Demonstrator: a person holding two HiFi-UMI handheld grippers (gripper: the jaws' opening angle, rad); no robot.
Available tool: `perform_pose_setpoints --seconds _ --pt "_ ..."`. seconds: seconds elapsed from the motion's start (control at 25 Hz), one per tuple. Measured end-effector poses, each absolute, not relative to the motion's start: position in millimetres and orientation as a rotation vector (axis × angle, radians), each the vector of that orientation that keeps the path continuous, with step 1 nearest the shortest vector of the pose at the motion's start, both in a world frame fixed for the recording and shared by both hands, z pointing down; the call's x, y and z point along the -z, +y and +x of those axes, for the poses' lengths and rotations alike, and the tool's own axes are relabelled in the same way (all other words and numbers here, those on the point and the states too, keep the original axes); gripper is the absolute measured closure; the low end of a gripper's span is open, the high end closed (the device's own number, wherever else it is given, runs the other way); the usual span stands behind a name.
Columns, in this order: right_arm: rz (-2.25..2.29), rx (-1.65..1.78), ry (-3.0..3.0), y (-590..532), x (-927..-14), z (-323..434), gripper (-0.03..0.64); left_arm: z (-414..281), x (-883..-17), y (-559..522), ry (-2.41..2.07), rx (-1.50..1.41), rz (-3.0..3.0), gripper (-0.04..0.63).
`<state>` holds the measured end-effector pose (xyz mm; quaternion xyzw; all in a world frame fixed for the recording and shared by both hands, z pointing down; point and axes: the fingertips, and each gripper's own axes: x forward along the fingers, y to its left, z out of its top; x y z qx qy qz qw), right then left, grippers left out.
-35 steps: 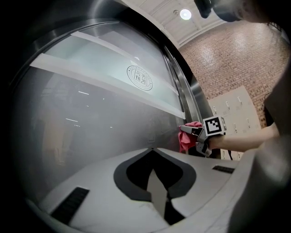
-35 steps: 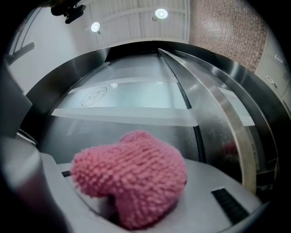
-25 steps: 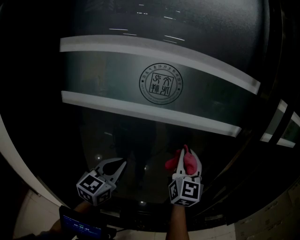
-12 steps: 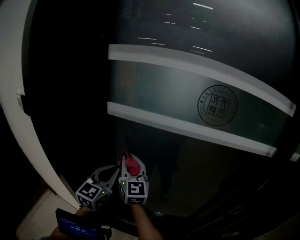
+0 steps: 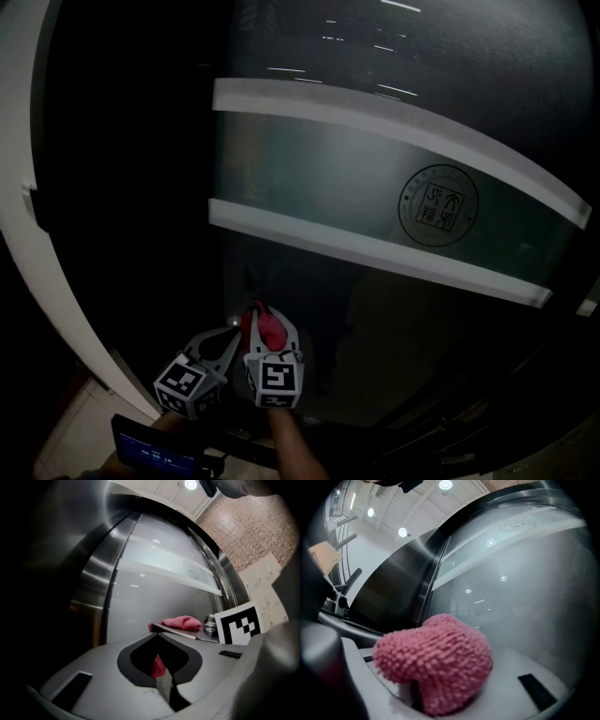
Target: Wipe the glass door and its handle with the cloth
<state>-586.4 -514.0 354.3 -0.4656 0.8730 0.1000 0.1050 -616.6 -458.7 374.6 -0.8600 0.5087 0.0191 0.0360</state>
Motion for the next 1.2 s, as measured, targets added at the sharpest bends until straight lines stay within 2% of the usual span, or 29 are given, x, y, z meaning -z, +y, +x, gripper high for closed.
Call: perform_pose_setpoints --seconds 0.36,0.64,1.0,1.2 --pt "-1.702 -0.333 2.406 -493 -357 -403 0.564 -461 -371 -440 1.269 -0.095 -2.832 0.579" --pt "-1.916 -0.324 2.292 -476 -361 -272 0.565 -371 -382 -426 1.104 -0.104 -2.88 0.578" --pt "-2.11 -0.288 2.094 -461 -353 -149 0.565 -332 -384 -417 1.056 -0.108 -2.906 0.578" --pt "-2.127 -0.296 2.077 -453 -345 -141 0.565 -325 -386 -412 1.012 -0.103 -2.913 0.578"
